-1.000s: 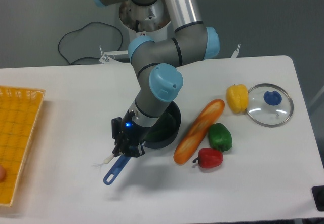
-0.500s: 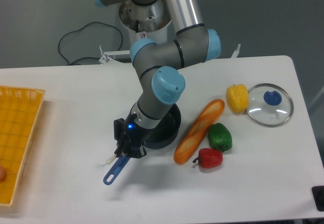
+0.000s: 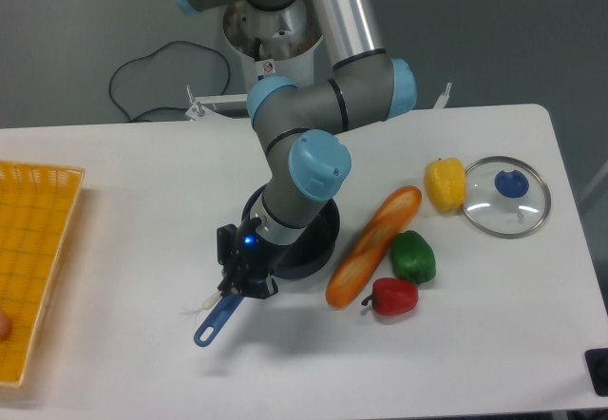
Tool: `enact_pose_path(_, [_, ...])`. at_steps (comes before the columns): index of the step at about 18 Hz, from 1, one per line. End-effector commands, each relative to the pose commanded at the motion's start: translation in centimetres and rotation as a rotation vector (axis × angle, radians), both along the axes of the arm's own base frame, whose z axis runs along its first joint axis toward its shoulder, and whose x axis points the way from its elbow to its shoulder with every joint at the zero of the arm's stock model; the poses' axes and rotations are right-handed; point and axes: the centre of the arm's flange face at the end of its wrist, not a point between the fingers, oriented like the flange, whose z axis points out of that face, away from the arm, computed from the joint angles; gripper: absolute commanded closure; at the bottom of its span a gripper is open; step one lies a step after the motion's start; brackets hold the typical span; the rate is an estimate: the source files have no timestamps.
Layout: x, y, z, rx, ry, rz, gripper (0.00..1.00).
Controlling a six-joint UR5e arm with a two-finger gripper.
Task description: Place the green onion in the pot
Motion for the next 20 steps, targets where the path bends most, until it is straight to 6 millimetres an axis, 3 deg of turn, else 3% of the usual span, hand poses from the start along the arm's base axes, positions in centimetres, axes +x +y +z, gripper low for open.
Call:
enact_pose_path(1, [0.0, 0.0, 0.1, 0.001, 0.001, 0.0, 0.72])
enact_pose_path(6, [-0.4, -0.2, 0.1, 0.002, 0.0, 0.006, 0.5])
enact_pose_path(9, [-0.6, -0.3, 0.2, 0.014, -0.007, 0.007, 0.27])
enact_pose_path(14, [-0.8, -0.5, 0.5, 0.025, 0.0, -0.002, 0.0])
enact_pose_path(20, [0.4, -1.1, 2.6, 0.029, 0.021, 0.002, 0.0])
